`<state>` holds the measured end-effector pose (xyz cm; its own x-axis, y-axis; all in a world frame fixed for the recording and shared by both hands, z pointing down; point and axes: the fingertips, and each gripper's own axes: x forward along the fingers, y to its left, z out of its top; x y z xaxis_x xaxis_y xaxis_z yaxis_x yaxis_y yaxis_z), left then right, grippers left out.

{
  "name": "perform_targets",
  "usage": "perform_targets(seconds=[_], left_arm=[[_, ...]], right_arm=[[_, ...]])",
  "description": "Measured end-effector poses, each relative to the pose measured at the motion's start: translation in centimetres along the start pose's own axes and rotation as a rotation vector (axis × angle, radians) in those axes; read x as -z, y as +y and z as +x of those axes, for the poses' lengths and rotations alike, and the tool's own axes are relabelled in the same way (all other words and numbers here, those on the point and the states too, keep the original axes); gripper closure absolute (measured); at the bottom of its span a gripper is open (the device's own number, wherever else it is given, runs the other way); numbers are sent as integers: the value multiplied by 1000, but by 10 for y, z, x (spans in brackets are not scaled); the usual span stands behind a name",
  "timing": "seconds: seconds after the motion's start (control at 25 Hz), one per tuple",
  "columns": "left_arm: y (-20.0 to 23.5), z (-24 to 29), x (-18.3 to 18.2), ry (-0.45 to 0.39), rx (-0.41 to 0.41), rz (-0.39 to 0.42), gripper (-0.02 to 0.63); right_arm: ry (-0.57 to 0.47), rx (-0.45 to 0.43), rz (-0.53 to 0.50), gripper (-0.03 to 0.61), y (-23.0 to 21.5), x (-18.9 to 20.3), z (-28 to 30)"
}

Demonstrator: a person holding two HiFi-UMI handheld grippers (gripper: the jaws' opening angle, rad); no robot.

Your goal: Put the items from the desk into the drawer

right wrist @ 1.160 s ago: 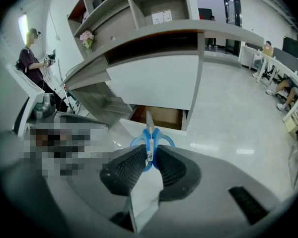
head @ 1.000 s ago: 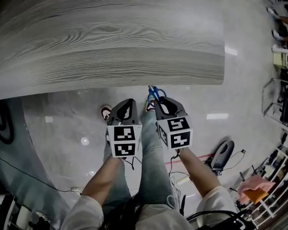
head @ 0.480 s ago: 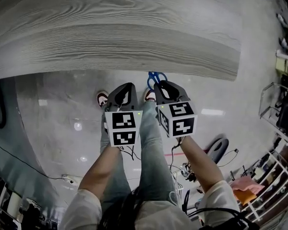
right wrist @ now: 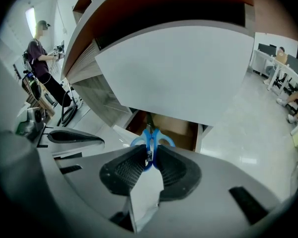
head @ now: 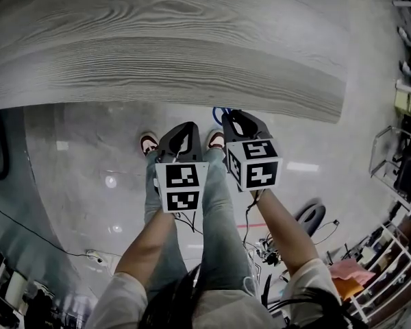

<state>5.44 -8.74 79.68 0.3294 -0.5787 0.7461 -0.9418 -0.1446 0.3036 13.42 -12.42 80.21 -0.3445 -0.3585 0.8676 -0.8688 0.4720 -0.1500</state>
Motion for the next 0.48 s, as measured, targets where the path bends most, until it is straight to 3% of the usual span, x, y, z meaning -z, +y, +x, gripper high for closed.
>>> perform_targets(seconds=[0.48], left_arm=[[2,6,-2,4,-6,0,617]], right_arm=[[-92,22,22,514,-5,-14,11]])
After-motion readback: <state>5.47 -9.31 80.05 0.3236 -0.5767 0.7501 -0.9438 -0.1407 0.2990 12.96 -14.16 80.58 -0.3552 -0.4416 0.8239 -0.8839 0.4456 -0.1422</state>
